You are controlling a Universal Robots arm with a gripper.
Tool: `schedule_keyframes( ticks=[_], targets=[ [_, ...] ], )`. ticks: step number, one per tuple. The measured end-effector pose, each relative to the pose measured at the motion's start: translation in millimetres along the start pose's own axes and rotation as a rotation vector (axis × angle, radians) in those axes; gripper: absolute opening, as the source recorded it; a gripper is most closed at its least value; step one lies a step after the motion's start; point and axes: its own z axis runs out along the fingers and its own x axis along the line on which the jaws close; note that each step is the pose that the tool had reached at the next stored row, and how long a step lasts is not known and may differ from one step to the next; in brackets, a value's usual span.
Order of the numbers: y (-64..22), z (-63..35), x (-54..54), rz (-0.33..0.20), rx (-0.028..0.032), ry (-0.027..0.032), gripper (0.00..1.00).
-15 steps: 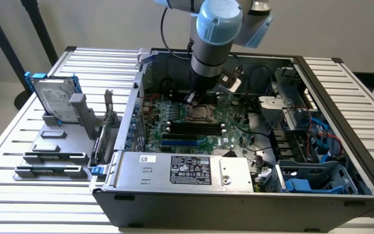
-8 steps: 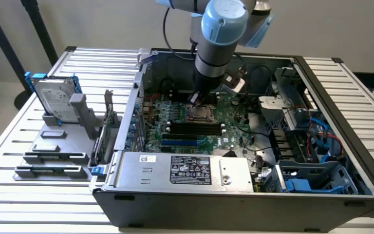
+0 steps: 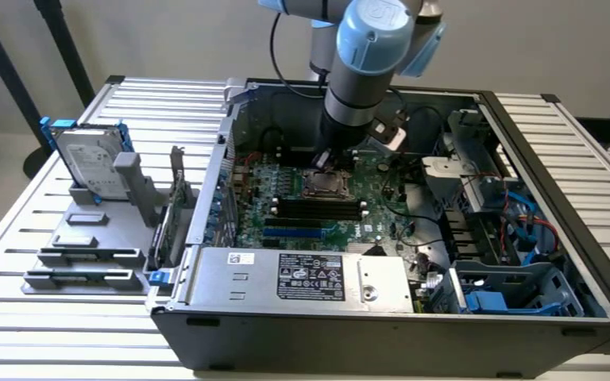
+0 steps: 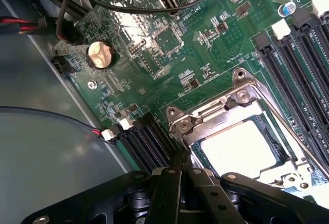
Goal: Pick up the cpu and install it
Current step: 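Install the first cpu locking lever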
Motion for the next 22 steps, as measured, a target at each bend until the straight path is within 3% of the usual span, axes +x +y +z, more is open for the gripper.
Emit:
schedule_keyframes(
  ticks=[22],
  targets=[
    [1.8, -0.4, 1.3, 0.000, 0.0001, -0.0001, 0.11]
  ],
)
